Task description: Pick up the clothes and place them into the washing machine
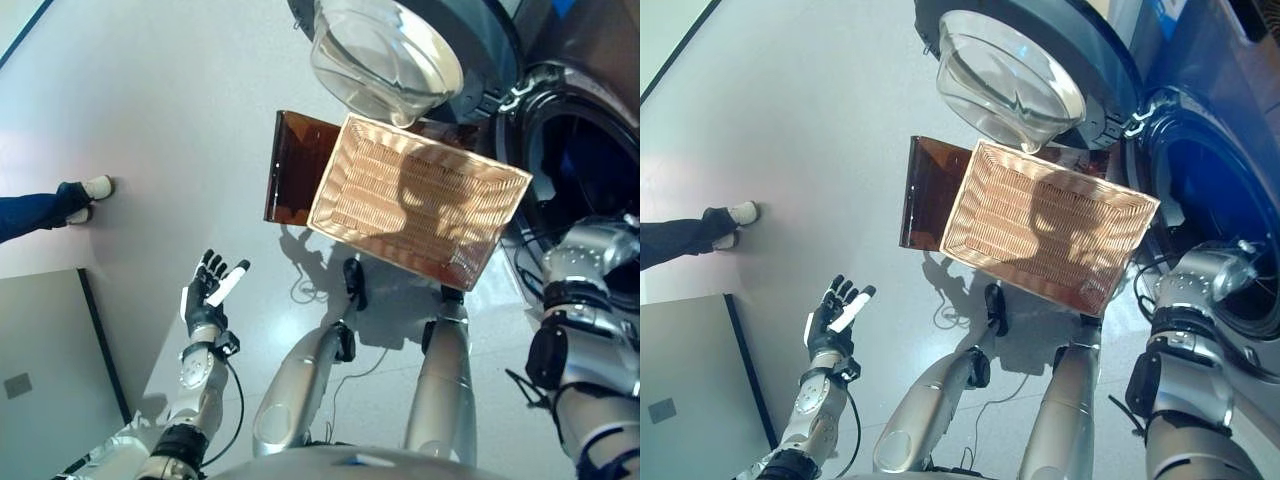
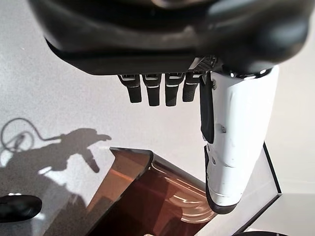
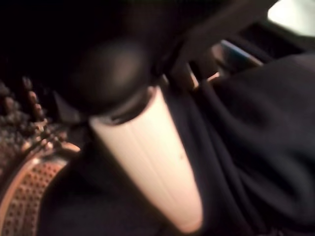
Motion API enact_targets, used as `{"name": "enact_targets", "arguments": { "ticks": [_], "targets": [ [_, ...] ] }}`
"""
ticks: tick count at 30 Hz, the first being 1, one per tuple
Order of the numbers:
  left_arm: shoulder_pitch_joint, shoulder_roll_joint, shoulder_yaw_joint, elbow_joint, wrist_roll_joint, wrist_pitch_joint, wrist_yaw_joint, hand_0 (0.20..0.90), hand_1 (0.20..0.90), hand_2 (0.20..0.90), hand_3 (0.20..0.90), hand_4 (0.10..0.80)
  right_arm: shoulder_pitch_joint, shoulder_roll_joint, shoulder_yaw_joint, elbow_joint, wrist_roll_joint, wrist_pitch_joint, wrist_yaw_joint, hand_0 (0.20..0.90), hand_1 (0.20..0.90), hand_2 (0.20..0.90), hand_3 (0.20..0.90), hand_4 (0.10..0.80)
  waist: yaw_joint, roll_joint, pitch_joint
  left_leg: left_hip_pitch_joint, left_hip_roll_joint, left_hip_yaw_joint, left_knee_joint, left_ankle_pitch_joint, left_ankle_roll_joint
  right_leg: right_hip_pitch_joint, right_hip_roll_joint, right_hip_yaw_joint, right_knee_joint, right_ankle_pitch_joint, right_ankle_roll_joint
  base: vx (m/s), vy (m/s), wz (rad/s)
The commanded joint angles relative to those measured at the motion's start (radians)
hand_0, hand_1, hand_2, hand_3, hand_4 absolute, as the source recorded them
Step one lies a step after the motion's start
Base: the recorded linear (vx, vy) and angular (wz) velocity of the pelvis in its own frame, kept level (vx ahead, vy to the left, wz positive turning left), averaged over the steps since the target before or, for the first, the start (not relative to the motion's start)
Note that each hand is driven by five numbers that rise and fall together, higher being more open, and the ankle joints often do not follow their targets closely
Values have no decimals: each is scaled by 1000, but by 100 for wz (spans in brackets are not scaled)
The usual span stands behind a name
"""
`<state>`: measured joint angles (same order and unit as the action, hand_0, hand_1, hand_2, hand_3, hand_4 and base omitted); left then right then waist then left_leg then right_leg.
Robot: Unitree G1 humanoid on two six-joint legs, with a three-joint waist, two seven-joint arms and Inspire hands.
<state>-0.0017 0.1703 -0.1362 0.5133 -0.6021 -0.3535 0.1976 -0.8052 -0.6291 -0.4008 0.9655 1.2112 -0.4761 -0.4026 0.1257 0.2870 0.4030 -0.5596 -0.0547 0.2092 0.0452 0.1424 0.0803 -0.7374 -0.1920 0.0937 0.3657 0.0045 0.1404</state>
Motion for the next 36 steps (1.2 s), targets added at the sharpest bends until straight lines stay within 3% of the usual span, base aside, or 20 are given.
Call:
{"name": "enact_targets", "arguments": {
  "ticks": [1, 8, 22, 23, 24, 25, 36],
  "targets": [
    [44, 66, 13, -30, -17, -69, 8, 900, 900, 900, 900, 800, -62, -192, 71, -19, -74, -45, -1, 200, 200, 200, 200, 300, 16, 32, -68, -55, -25, -25, 94, -85, -102, 20, 7, -2, -10, -9, -30, 0, 0, 0],
    [41, 67, -10, -44, -27, -72, 3, 900, 900, 900, 900, 800, -144, -241, 129, 11, -91, -33, -18, 200, 200, 200, 200, 300, 23, 38, -66, -59, -23, -23, 95, -82, -102, 11, 8, 1, 1, -15, -32, 3, -7, 3],
    [39, 72, 2, -58, -30, -69, 22, 900, 900, 900, 900, 800, -158, -202, 89, -1, -71, -65, -58, 200, 200, 200, 200, 300, 24, 57, -56, -85, -22, -15, 106, -81, -102, -33, 16, 15, 34, -21, -39, 2, 1, 0],
    [39, 72, 2, -59, -31, -70, 21, 900, 900, 900, 900, 800, -157, -198, 86, -1, -75, -63, -58, 318, 318, 318, 318, 384, 22, 58, -58, -87, -22, -13, 107, -83, -101, -38, 15, 15, 39, -22, -39, -20, 11, -3],
    [39, 72, 2, -59, -31, -70, 21, 900, 900, 900, 900, 800, -157, -198, 86, -2, -76, -63, -58, 518, 518, 518, 518, 527, 23, 58, -57, -91, -21, -12, 106, -77, -100, -42, 17, 15, 38, -14, -40, 0, 0, 0],
    [38, 74, 0, -60, -33, -70, 20, 900, 900, 900, 900, 800, -159, -199, 83, 11, -76, -64, -66, 900, 900, 900, 900, 800, 24, 59, -59, -92, -21, -11, 106, -77, -99, -44, 17, 14, 39, -14, -40, 0, 0, 0],
    [42, 77, 22, -51, -29, -66, 29, 900, 900, 900, 900, 800, -140, -168, 69, -6, -78, -79, -74, 900, 900, 900, 900, 800, 21, 55, -64, -93, -21, -9, 108, -85, -98, -50, 19, 20, 46, -19, -42, 0, 0, 0]
  ]
}}
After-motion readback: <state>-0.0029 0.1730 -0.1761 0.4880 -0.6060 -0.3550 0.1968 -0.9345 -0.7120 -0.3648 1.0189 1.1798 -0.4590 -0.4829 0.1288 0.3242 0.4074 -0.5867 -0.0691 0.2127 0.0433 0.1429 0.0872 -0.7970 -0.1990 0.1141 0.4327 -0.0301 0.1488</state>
